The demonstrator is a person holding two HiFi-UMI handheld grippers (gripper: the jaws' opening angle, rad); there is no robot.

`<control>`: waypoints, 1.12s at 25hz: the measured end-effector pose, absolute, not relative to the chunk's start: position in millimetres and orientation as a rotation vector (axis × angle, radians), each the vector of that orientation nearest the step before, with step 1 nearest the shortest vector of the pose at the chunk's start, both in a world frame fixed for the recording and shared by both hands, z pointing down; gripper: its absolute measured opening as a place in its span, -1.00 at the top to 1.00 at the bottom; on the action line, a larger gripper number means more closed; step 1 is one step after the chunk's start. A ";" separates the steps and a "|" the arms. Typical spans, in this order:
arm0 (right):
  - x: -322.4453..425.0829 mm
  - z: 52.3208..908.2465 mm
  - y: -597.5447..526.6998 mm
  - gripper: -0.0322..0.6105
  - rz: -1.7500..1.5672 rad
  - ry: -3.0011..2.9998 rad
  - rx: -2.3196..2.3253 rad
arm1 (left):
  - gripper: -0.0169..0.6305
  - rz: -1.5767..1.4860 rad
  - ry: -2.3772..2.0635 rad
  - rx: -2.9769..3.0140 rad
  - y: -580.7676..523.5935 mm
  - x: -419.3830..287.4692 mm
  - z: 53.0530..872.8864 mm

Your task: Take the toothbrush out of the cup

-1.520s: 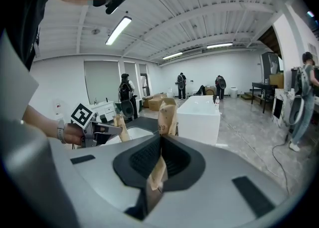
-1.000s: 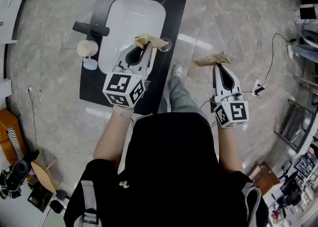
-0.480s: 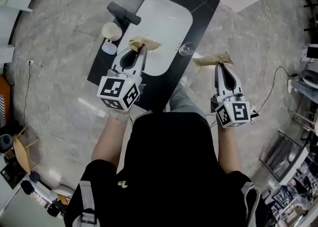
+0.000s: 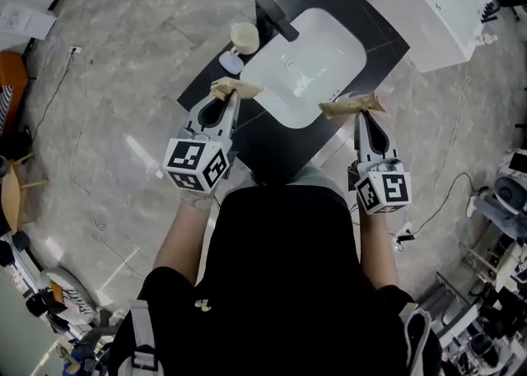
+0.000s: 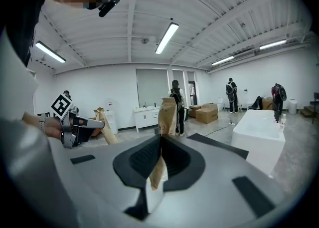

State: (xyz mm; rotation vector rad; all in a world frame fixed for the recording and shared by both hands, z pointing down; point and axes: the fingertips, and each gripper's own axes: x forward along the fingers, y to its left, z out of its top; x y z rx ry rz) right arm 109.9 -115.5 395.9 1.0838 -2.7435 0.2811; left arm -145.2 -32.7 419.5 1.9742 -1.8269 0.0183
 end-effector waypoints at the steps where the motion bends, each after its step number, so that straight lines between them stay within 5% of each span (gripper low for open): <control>1: 100.9 396.1 -112.8 0.79 0.277 -2.755 1.054 | 0.81 0.016 -1.847 1.954 -24.0 -152.1 420.1; 28: 16.7 420.1 -88.9 0.79 0.309 -2.834 0.572 | 0.81 0.008 -2.068 1.629 69.9 -185.2 444.2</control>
